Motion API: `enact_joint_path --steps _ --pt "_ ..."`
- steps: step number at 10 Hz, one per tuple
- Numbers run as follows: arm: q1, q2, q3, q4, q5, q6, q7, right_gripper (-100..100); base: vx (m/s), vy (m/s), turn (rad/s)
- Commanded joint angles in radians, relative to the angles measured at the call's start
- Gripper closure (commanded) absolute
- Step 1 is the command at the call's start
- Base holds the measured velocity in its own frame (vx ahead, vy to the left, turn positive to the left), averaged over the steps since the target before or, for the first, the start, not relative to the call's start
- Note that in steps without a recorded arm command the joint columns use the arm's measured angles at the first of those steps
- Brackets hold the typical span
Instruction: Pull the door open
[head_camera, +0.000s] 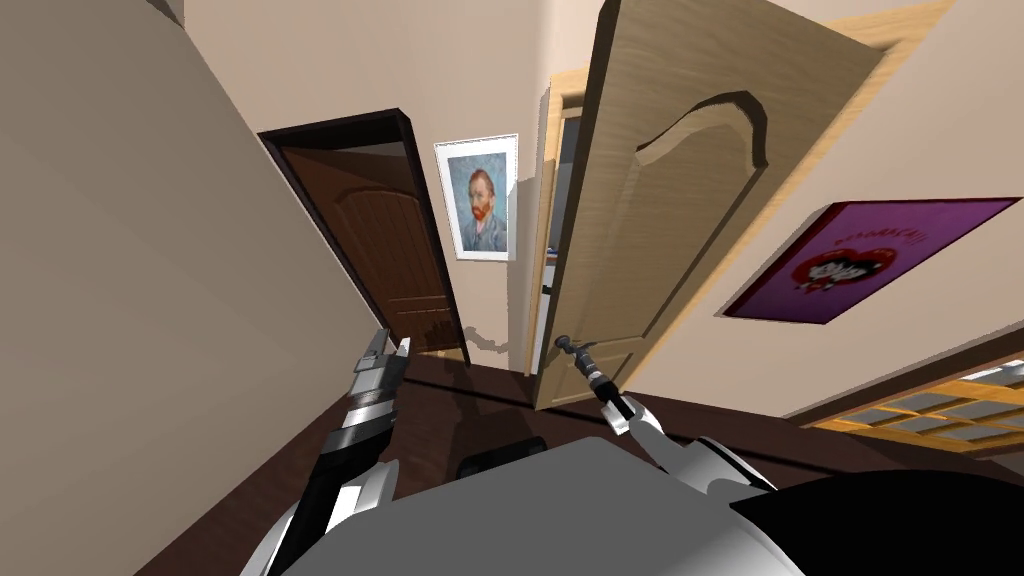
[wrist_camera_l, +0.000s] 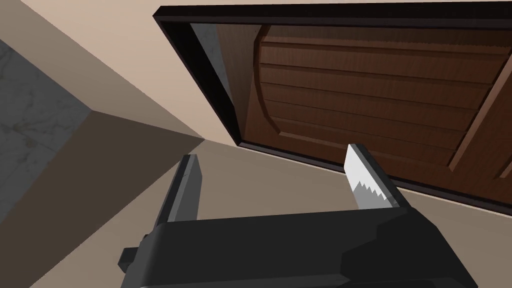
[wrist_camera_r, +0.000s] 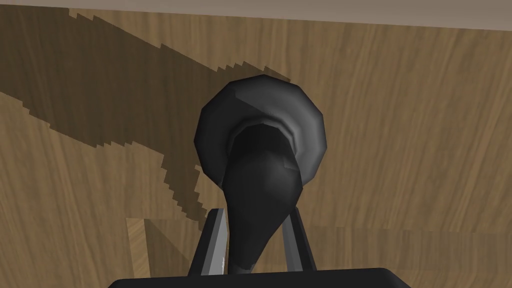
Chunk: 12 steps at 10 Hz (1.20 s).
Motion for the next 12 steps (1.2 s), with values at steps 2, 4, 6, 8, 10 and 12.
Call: enact_joint_path --steps 2,4,6,8,10,12 --pt "0.021 -0.028 0.028 -0.006 0.012 -0.039 -0.034 100 -0.198 -0.078 0.071" --pt "0.047 -0.035 0.037 -0.016 0.011 -0.054 -0.042 100 -0.131 -0.049 0.121" --pt "0.06 -0.05 0.045 -0.012 0.011 -0.081 -0.054 100 -0.214 -0.082 0.152" --pt "0.079 -0.07 0.056 -0.007 0.011 -0.119 -0.07 100 -0.194 -0.091 0.144" --pt "0.098 -0.09 0.067 -0.001 0.012 -0.156 -0.086 100 -0.211 -0.103 0.165" --pt "0.104 -0.09 0.073 0.015 0.014 -0.179 -0.093 100 -0.108 -0.045 0.095"
